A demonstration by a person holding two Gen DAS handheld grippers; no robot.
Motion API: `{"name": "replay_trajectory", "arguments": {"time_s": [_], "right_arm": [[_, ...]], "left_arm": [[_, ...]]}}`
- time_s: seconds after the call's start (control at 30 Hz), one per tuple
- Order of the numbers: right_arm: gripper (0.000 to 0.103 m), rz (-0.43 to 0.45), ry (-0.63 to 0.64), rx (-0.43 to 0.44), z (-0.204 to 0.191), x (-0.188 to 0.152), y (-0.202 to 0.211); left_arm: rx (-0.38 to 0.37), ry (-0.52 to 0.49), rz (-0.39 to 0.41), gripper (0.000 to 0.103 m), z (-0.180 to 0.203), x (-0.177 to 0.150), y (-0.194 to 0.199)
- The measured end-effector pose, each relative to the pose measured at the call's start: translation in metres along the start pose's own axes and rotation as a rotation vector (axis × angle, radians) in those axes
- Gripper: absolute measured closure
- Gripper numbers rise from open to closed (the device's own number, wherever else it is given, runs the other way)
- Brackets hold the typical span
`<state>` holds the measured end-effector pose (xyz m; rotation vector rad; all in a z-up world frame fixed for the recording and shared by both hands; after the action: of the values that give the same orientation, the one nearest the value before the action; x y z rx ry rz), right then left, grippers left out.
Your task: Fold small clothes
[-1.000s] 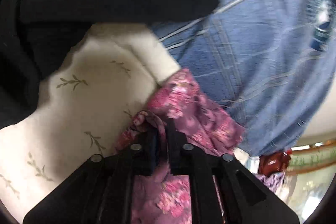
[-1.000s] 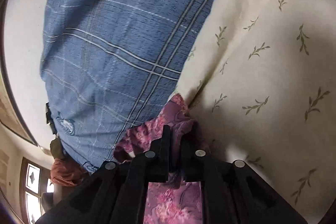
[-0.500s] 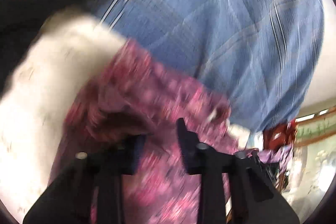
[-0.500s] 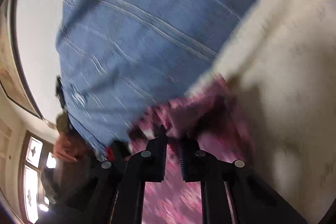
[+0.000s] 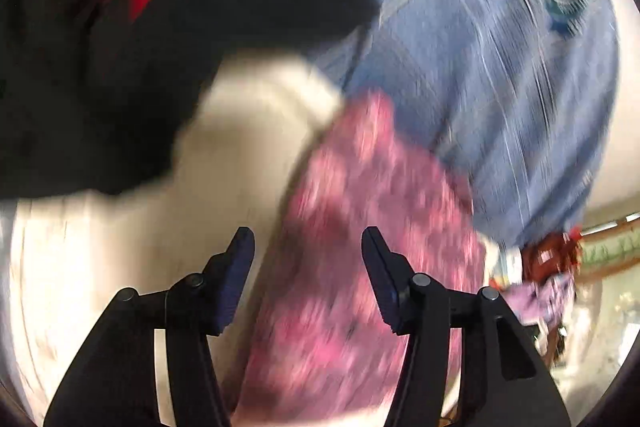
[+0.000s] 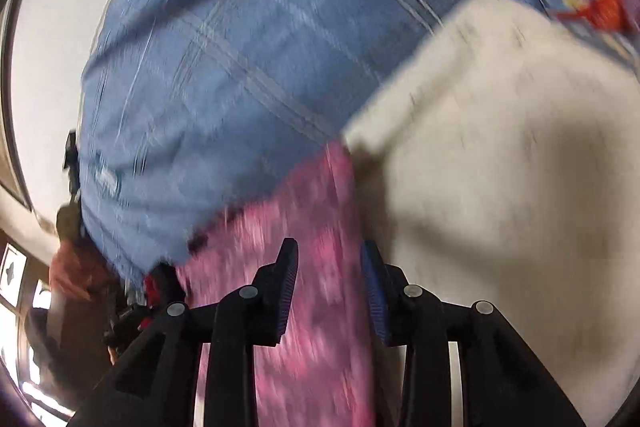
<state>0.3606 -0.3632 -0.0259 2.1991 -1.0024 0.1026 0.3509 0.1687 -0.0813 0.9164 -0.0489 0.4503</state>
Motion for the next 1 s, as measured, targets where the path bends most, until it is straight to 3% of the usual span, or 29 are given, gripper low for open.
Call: {"name": "replay_trajectory", "arguments": {"time_s": [0.17,0.27,0.4,0.5,0.53,0.6,0.67,0.7,0.73,0.8,0.87,0.93,1.0], "right_arm": [[0.061,0.022,-0.038,0.001,0.014,-0.065,0.044],[0.049,0.048,-0.103,0.040,0.023,-0.099,0.066],[0.046,0.000,-0.154,0.079,0.018,-0.126,0.055],[0.043,0.045,-0.139,0.069,0.005,-0.117,0.040],[0.043,0.058,-0.150,0.066,0.003,-0.114,0.034],[0.042,0.090,-0.172,0.047,-0.002,-0.109,0.024],[0.051,0.107,-0.137,0.044,-0.011,-0.103,0.015],[0.085,0.101,-0.137,0.038,-0.012,-0.103,0.010],[0.098,0.080,-0.150,0.045,-0.011,-0.102,0.005],[0.098,0.105,-0.177,0.117,-0.017,-0.093,0.015],[0.099,0.152,-0.143,0.186,-0.031,-0.081,0.041],[0.099,0.185,-0.090,0.200,-0.039,-0.075,0.067],[0.099,0.179,-0.085,0.168,-0.029,-0.076,0.073]], "left_arm": [[-0.146,0.061,-0.006,0.049,-0.001,-0.081,0.028],[-0.229,0.111,0.033,0.034,0.005,-0.117,0.041],[-0.292,0.174,0.016,0.032,0.022,-0.122,0.019],[-0.236,0.237,0.026,0.031,0.028,-0.109,-0.007],[-0.261,0.272,0.042,0.023,0.026,-0.102,-0.008],[-0.293,0.311,0.087,0.023,0.026,-0.087,-0.004],[-0.263,0.280,0.123,0.071,0.030,-0.072,-0.005],[-0.237,0.271,0.118,0.098,0.030,-0.068,-0.008],[-0.214,0.285,0.118,0.098,0.028,-0.067,-0.007],[-0.198,0.284,0.148,0.099,0.032,-0.072,0.004],[-0.193,0.207,0.200,0.100,0.050,-0.084,0.026],[-0.179,0.153,0.229,0.100,0.058,-0.100,0.041],[-0.124,0.145,0.221,0.100,0.052,-0.109,0.031]]}}
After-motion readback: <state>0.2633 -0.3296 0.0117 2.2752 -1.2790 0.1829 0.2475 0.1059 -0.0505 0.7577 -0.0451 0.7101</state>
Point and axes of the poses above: each gripper's, at about its wrist camera, not at the fingertips, and y roughly against the way its jaws point, z to its right, x to its top, the point moved 8 cm from there along -y, roughly the way its jaws point, and after that the axes turned 4 degrees about -y, right-handed, at the moved point
